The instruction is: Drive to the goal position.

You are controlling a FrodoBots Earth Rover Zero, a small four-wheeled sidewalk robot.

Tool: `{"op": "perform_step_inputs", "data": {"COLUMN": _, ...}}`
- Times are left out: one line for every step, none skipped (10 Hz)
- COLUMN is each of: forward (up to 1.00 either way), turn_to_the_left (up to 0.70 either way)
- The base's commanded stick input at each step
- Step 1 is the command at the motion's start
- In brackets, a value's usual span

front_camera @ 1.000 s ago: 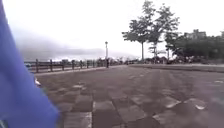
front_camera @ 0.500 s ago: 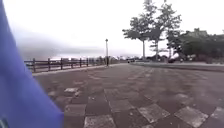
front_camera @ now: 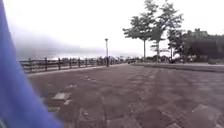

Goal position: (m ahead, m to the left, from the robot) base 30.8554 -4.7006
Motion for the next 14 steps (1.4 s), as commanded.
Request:
{"op": "perform_step_inputs", "data": {"forward": 1.00, "turn_to_the_left": 0.00}}
{"op": "perform_step_inputs", "data": {"forward": 1.00, "turn_to_the_left": 0.00}}
{"op": "perform_step_inputs", "data": {"forward": 1.00, "turn_to_the_left": 0.00}}
{"op": "perform_step_inputs", "data": {"forward": 1.00, "turn_to_the_left": 0.00}}
{"op": "perform_step_inputs", "data": {"forward": 1.00, "turn_to_the_left": 0.00}}
{"op": "perform_step_inputs", "data": {"forward": 1.00, "turn_to_the_left": 0.00}}
{"op": "perform_step_inputs", "data": {"forward": 1.00, "turn_to_the_left": 0.00}}
{"op": "perform_step_inputs", "data": {"forward": 1.00, "turn_to_the_left": 0.00}}
{"op": "perform_step_inputs", "data": {"forward": 1.00, "turn_to_the_left": 0.00}}
{"op": "perform_step_inputs", "data": {"forward": 1.00, "turn_to_the_left": 0.00}}
{"op": "perform_step_inputs", "data": {"forward": 1.00, "turn_to_the_left": 0.00}}
{"op": "perform_step_inputs", "data": {"forward": 1.00, "turn_to_the_left": 0.00}}
{"op": "perform_step_inputs", "data": {"forward": 1.00, "turn_to_the_left": 0.00}}
{"op": "perform_step_inputs", "data": {"forward": 1.00, "turn_to_the_left": 0.00}}
